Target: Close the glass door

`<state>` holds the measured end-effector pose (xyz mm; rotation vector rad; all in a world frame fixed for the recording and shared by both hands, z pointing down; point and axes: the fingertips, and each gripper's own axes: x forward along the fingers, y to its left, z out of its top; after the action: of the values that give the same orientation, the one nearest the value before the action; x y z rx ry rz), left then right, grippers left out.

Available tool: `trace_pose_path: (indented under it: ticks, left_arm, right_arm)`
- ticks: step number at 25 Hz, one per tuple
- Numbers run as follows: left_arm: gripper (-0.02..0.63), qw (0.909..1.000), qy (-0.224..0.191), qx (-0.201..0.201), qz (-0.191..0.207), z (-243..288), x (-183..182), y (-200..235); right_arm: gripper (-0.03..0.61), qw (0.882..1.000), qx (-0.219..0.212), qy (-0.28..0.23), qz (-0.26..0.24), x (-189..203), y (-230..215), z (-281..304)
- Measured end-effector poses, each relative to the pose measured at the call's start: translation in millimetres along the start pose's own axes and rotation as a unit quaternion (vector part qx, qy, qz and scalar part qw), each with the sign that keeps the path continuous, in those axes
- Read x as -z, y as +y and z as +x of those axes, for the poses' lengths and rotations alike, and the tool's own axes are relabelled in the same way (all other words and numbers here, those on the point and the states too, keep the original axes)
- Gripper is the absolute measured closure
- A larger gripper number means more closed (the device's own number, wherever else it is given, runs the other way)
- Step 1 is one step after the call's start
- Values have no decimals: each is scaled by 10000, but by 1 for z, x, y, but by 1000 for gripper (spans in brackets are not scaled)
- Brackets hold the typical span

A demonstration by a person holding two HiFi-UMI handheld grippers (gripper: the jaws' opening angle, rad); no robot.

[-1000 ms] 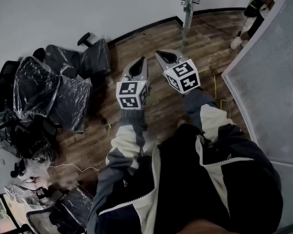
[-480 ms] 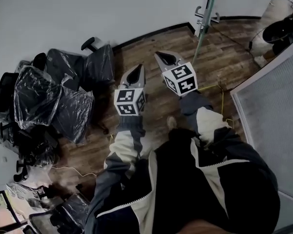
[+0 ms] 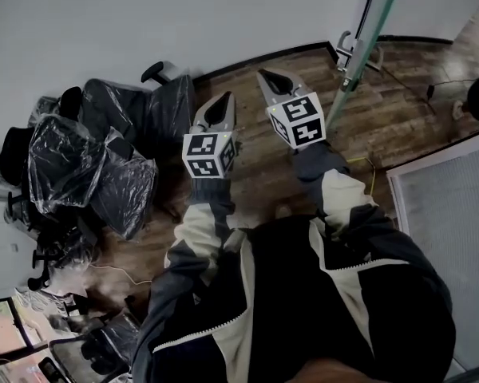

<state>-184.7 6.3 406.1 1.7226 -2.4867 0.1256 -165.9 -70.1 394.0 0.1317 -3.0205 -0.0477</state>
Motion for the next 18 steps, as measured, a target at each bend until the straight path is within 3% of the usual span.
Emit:
trace_pose_path:
  ticks: [6,10,14,18]
  left_arm:
    - [609,9999,-103,93,-59,38,-8,20]
    - [611,9991,-161,371,-82,79,-12,31]
    - [610,9959,-199,872,-89,135,-15,37]
    - [611,9860,-175,1658,47,199,-24,37]
  right_arm:
    - [574,9999,131,20,9,1,-27,30]
    - [574,9992,402,48,53,1,-57,51]
    - [574,9962,857,105,108,4,-99,76]
    - [574,9858,1641,226,265,8,-152,95]
